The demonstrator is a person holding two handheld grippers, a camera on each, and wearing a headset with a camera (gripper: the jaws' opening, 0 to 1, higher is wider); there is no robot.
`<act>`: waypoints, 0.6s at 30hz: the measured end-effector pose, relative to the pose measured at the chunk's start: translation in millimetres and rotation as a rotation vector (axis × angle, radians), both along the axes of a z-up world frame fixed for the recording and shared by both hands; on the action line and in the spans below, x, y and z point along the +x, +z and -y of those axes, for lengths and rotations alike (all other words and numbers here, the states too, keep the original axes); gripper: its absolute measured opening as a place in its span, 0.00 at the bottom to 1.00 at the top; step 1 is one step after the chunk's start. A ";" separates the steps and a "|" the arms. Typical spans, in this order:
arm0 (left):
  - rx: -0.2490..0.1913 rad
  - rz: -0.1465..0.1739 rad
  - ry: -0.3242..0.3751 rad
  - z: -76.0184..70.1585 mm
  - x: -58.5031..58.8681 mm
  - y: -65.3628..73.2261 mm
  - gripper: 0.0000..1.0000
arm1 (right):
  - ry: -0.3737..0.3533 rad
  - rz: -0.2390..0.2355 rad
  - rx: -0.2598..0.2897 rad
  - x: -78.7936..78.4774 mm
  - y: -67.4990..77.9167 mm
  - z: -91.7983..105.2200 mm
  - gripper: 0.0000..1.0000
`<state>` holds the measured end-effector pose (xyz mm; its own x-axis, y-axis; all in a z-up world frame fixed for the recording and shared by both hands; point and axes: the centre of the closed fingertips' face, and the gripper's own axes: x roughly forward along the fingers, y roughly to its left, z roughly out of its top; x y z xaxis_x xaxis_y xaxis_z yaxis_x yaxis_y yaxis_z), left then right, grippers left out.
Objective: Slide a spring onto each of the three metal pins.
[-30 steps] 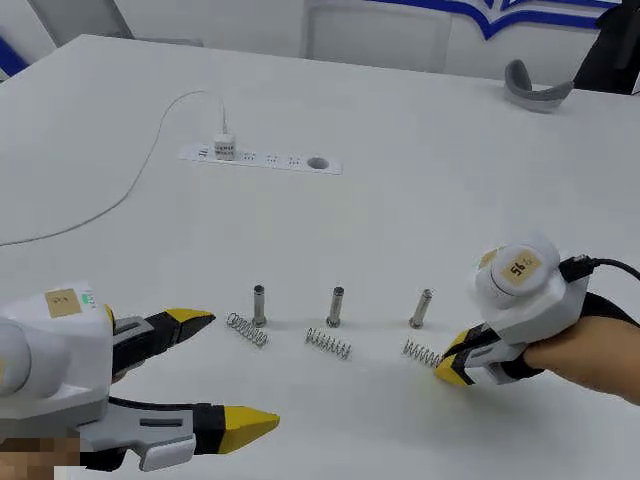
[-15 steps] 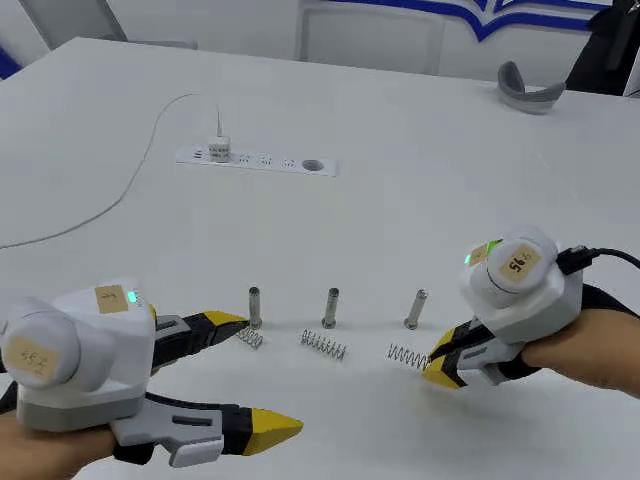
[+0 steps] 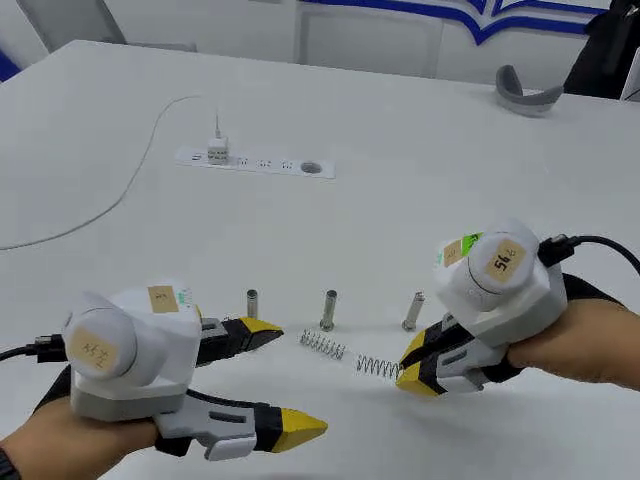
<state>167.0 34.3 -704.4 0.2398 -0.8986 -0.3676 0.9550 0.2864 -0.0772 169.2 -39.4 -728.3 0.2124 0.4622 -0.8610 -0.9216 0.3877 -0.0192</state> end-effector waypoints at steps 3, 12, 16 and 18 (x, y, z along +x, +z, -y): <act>-0.001 0.003 -0.016 5.3 -1.7 -0.5 0.61 | 0.027 0.006 0.004 -1.8 4.3 -6.1 0.11; 0.008 0.036 -0.051 15.8 -6.5 -0.5 0.47 | 0.097 0.017 0.006 -7.2 10.0 -21.3 0.11; 0.023 0.050 -0.067 18.8 -9.0 -3.8 0.43 | 0.115 0.022 0.014 -8.5 13.5 -29.1 0.11; 0.031 0.060 -0.075 20.5 -10.5 -4.9 0.41 | 0.123 0.021 0.017 -10.0 15.2 -32.5 0.11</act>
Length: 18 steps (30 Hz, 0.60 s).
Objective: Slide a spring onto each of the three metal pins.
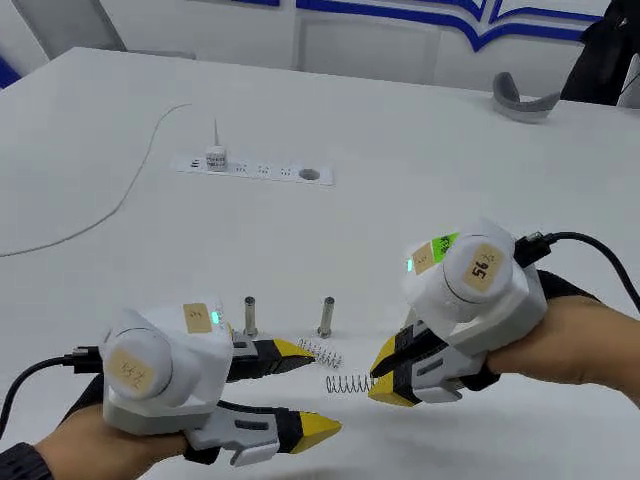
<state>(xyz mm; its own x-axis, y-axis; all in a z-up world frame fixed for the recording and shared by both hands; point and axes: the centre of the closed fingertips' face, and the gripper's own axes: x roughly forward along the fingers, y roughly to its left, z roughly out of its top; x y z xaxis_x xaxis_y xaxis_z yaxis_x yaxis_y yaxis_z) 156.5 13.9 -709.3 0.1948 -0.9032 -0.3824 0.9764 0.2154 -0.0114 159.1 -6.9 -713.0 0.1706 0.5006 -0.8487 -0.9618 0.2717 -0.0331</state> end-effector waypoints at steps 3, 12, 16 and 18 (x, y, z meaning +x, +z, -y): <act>0.010 0.011 -0.011 1.9 -1.1 -1.9 0.40 | 0.016 0.001 0.000 -2.4 2.2 -4.0 0.11; 0.031 0.066 -0.036 6.3 -3.2 -4.7 0.26 | 0.050 -0.004 -0.019 -7.8 2.8 -7.8 0.11; 0.043 0.090 -0.047 7.3 -3.9 -6.6 0.19 | 0.058 -0.007 -0.026 -9.1 3.3 -8.7 0.11; 0.048 0.098 -0.048 7.3 -3.3 -7.3 0.17 | 0.061 -0.010 -0.029 -10.4 3.6 -9.1 0.11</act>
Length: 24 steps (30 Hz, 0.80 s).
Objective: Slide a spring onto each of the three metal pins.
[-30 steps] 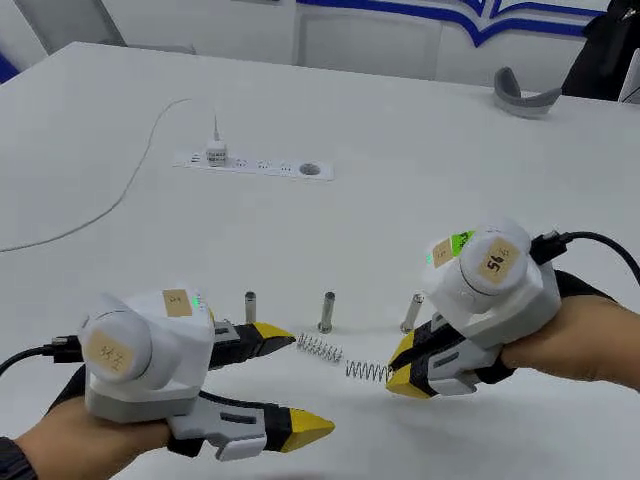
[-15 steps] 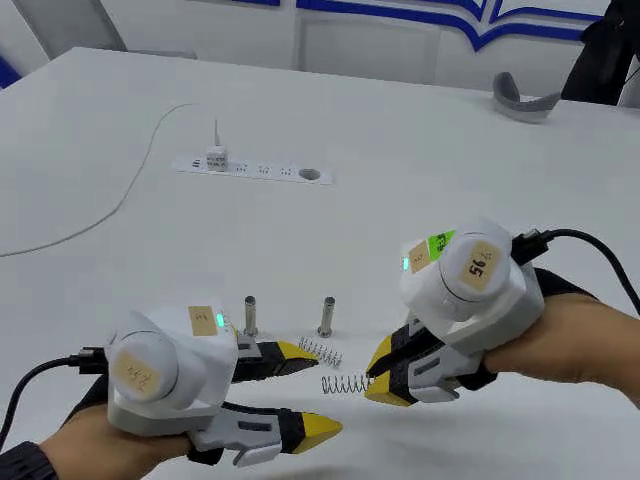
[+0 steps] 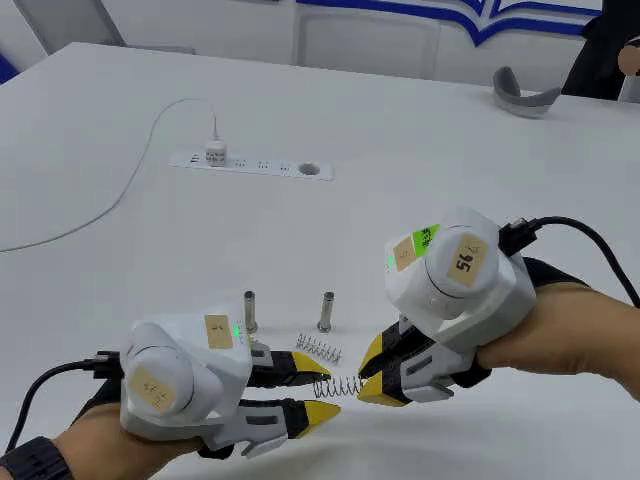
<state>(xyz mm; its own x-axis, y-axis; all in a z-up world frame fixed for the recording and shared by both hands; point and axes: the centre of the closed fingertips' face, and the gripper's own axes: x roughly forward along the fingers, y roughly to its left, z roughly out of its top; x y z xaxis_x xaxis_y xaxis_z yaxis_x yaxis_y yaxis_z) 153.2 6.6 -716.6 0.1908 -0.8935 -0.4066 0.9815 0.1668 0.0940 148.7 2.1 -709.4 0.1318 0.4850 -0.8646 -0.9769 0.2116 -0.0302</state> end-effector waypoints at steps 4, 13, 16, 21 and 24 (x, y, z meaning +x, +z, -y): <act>0.009 0.006 0.002 -0.3 0.6 -1.0 0.13 | 0.008 0.000 -0.001 -2.4 2.0 -2.0 0.11; 0.018 0.000 -0.003 0.5 -1.8 -3.1 0.12 | 0.023 0.021 0.022 -3.2 13.4 -11.1 0.11; 0.016 -0.003 -0.005 1.1 -2.6 -3.0 0.12 | 0.027 0.029 0.036 -2.7 17.3 -15.0 0.11; 0.012 -0.008 -0.007 2.8 -4.0 -2.6 0.11 | 0.032 0.038 0.050 -2.3 21.2 -20.3 0.11; 0.008 -0.015 -0.006 3.3 -4.5 -2.3 0.11 | 0.036 0.045 0.056 -2.3 22.6 -22.6 0.11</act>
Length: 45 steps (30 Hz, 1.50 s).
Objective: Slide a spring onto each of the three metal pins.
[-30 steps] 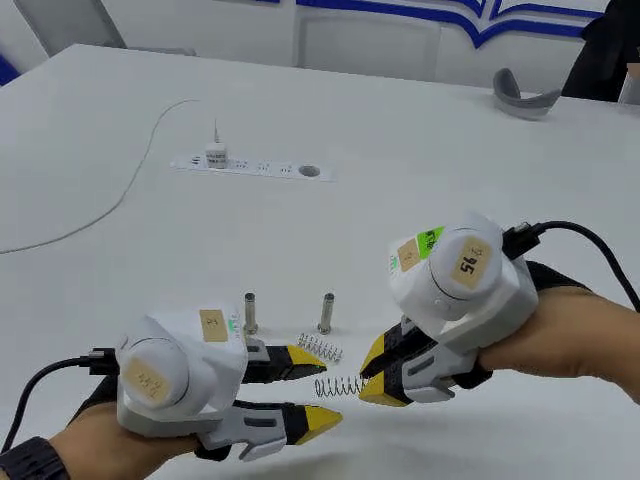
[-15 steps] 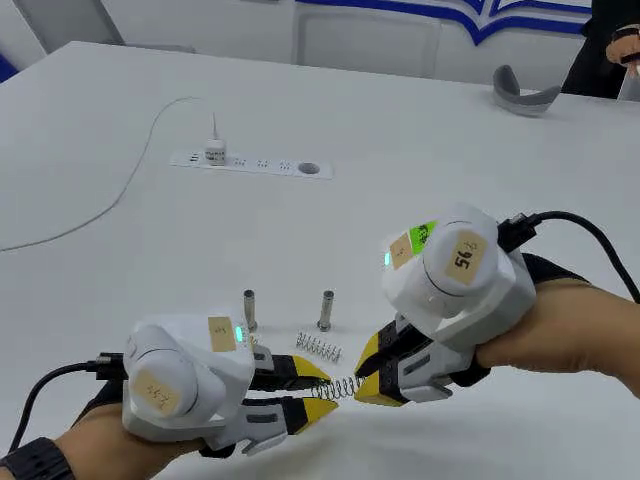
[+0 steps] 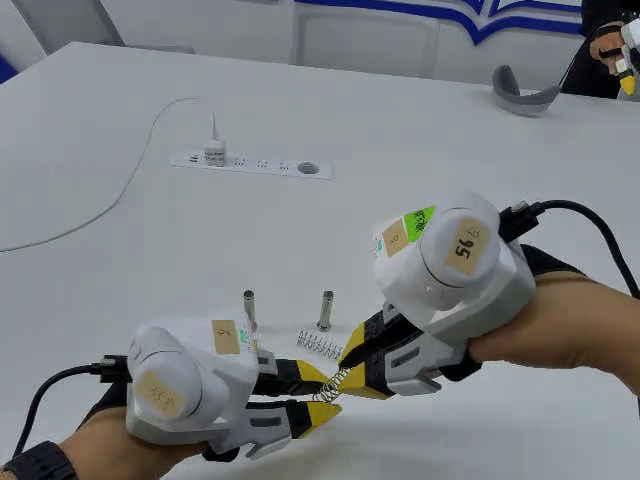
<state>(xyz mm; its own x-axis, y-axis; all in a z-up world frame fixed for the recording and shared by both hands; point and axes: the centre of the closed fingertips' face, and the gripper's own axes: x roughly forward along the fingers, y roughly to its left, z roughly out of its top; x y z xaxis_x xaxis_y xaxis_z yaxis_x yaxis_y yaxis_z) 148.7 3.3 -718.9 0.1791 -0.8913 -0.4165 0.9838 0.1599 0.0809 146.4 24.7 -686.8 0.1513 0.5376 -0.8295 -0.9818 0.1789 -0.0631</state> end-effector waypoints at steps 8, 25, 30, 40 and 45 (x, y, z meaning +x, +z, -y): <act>-0.025 -0.033 0.010 2.6 -0.4 3.7 0.11 | 0.004 0.011 0.032 0.5 6.3 -9.2 0.12; -0.052 -0.046 0.020 3.4 1.5 6.6 0.11 | -0.020 0.006 0.058 0.5 5.3 -10.7 0.14; -0.057 -0.046 0.018 5.7 0.2 8.8 0.11 | -0.020 0.011 0.059 1.0 4.0 -11.0 0.12; -0.056 -0.050 0.031 4.1 1.5 8.3 0.15 | -0.037 0.015 0.055 3.7 4.0 -10.0 0.12; -0.062 -0.067 0.037 2.7 1.2 9.3 0.21 | -0.046 0.018 0.059 5.6 5.6 -8.1 0.12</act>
<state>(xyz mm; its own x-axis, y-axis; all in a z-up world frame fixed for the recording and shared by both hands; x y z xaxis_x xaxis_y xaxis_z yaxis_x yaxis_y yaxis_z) 149.9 0.6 -709.7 0.1861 -0.9091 -0.3727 0.9800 0.1990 0.0041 151.9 32.8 -681.3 0.1918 0.5772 -0.7937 -0.9712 0.2280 -0.0689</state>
